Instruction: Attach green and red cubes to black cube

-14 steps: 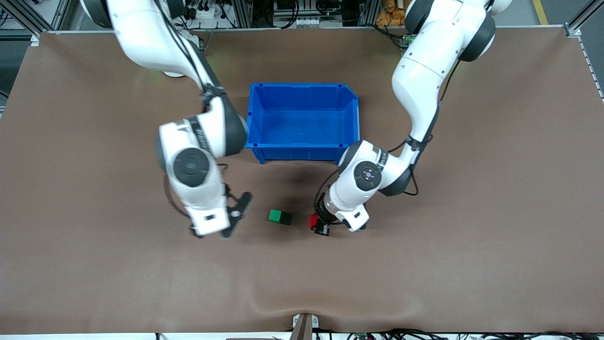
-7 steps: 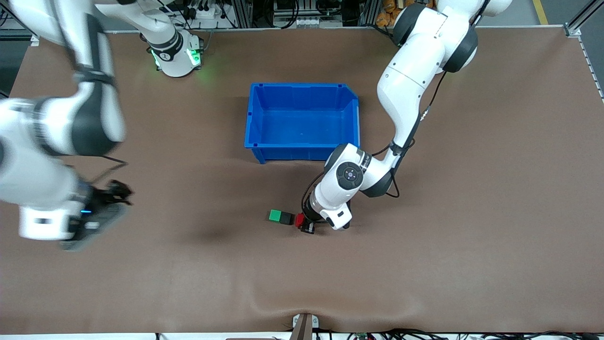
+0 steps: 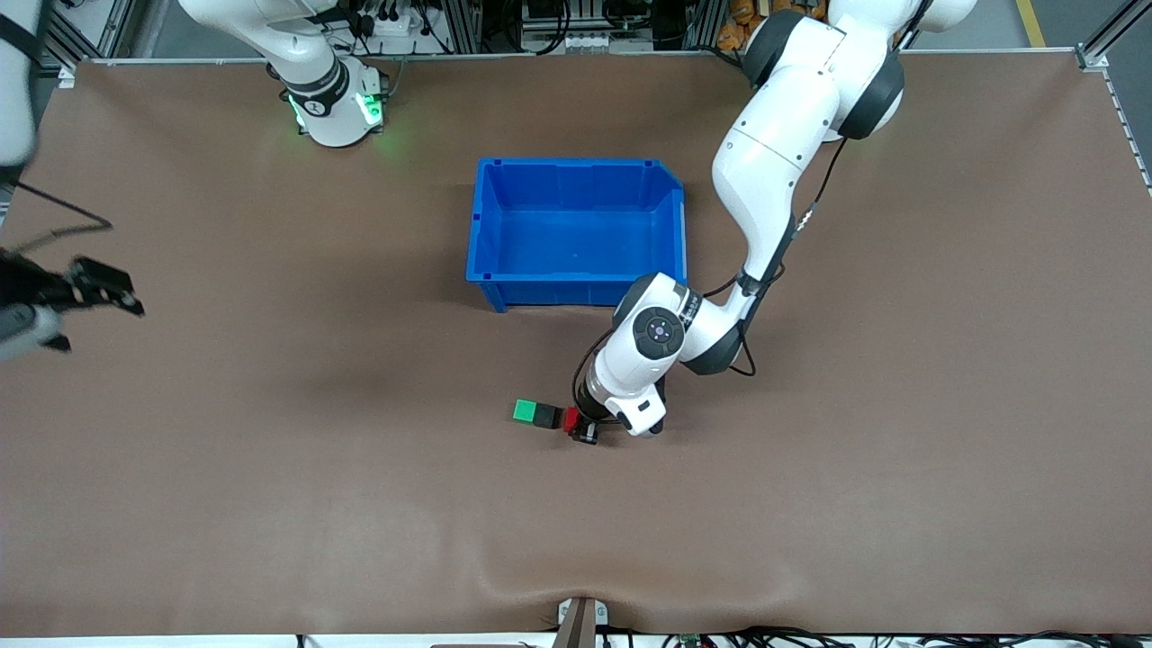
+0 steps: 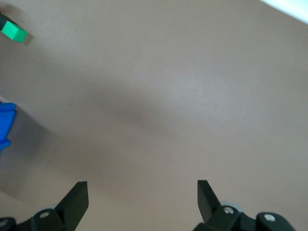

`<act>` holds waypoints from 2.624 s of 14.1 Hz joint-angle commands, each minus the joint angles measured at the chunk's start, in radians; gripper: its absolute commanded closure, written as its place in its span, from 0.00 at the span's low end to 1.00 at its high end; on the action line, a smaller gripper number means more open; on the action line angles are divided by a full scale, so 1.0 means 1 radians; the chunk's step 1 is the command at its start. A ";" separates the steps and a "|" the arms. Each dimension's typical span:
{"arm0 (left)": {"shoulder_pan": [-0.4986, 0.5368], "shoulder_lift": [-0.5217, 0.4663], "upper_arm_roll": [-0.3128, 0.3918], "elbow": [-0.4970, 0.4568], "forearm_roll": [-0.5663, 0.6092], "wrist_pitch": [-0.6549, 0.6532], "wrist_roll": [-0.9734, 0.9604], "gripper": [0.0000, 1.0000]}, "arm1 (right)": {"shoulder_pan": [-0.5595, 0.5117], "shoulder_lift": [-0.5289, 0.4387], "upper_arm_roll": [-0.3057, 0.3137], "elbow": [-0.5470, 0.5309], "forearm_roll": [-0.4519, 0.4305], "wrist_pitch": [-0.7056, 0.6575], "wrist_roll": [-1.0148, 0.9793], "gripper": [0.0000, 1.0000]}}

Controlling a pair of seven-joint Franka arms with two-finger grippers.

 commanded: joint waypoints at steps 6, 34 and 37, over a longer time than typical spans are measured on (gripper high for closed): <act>-0.031 0.067 0.006 0.059 -0.015 0.057 -0.047 1.00 | -0.163 -0.208 0.262 -0.201 -0.089 -0.066 0.321 0.00; -0.028 -0.037 0.032 0.041 -0.108 -0.165 -0.096 0.00 | -0.196 -0.201 0.265 -0.106 -0.056 -0.135 0.664 0.00; -0.025 -0.115 0.075 0.041 -0.107 -0.293 -0.032 0.00 | -0.196 -0.196 0.267 -0.077 -0.056 -0.133 0.678 0.00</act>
